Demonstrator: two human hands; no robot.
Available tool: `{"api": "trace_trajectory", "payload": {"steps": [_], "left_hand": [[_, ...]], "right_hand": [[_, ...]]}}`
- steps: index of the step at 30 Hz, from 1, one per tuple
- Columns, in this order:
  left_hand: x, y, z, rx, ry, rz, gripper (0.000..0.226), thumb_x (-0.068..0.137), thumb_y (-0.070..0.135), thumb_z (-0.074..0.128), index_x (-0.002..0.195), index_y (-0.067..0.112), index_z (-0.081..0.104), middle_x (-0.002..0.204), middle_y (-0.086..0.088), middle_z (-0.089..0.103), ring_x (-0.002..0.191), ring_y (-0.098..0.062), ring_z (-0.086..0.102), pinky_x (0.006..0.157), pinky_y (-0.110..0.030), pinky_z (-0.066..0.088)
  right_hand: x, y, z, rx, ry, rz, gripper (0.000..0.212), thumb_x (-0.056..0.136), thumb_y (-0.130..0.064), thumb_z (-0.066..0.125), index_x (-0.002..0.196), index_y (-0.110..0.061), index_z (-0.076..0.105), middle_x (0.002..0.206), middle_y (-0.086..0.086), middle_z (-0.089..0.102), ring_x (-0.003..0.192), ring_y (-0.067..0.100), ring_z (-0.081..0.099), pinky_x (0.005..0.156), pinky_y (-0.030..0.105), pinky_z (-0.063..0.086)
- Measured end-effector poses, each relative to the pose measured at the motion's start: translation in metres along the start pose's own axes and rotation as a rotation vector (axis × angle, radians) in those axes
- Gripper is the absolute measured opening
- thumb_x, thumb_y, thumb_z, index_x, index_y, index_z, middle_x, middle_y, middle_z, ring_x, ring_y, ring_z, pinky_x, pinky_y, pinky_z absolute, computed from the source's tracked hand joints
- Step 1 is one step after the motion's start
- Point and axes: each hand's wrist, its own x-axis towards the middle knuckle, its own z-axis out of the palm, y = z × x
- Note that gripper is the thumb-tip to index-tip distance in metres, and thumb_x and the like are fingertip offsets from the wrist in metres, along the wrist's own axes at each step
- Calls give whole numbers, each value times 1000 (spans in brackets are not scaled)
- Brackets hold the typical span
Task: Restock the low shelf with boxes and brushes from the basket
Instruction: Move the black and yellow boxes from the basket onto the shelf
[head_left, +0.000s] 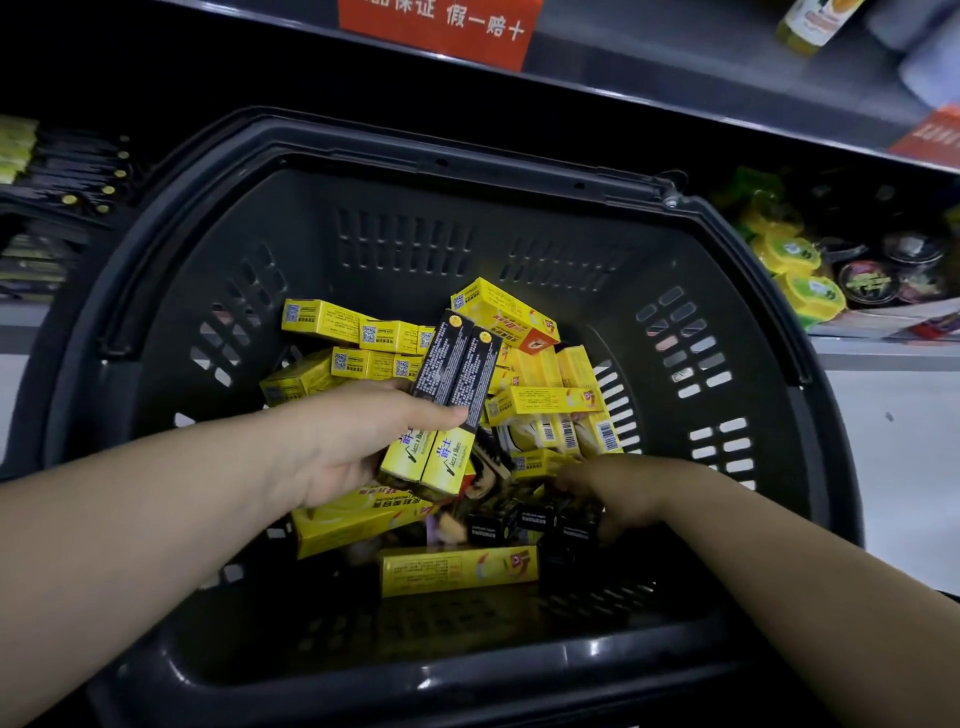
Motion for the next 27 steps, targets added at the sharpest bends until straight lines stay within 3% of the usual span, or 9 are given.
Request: {"api": "trace_trajectory", "payload": {"steps": [6, 12, 16, 19, 23, 27], "left_hand": [[0, 3, 0, -31, -1, -4, 30, 78, 16, 69, 107, 14, 65, 95, -5, 74, 94, -20, 68, 83, -33, 50], [-2, 3, 1, -5, -18, -5, 18, 80, 13, 68, 98, 15, 67, 82, -2, 76, 69, -11, 71, 62, -26, 49], [-2, 2, 2, -13, 3, 0, 22, 80, 11, 69, 102, 15, 66, 86, -3, 75, 79, -16, 70, 65, -29, 50], [-2, 2, 1, -40, 24, 20, 28, 79, 8, 69, 105, 14, 65, 90, -4, 75, 85, -19, 68, 67, -30, 50], [-3, 4, 3, -76, 23, 52, 32, 76, 8, 71, 106, 19, 63, 90, 0, 75, 85, -15, 69, 71, -30, 52], [-7, 5, 7, -126, -28, 78, 29, 78, 9, 69, 104, 20, 63, 85, 1, 76, 69, -9, 71, 52, -20, 52]], "right_hand": [[0, 8, -5, 130, 19, 20, 63, 75, -15, 76, 132, -21, 49, 125, 1, 57, 110, 19, 55, 83, 23, 43], [-10, 16, -13, 209, 123, 29, 45, 86, -27, 67, 128, -24, 53, 125, 1, 56, 113, 21, 53, 95, 31, 44], [-19, 3, -30, 384, 336, 0, 33, 96, -32, 48, 111, -2, 52, 106, 15, 61, 102, 30, 57, 88, 38, 45], [-30, -25, -45, 701, 442, -57, 35, 98, -29, 43, 102, 5, 48, 97, 23, 61, 97, 40, 59, 91, 46, 48], [-45, -63, -61, 1111, 455, -189, 28, 98, -29, 44, 107, -5, 53, 88, 7, 68, 62, 14, 68, 64, 24, 58], [-51, -85, -63, 1339, 557, -154, 25, 94, -35, 47, 99, -13, 58, 78, 2, 68, 53, 13, 65, 48, 22, 51]]}}
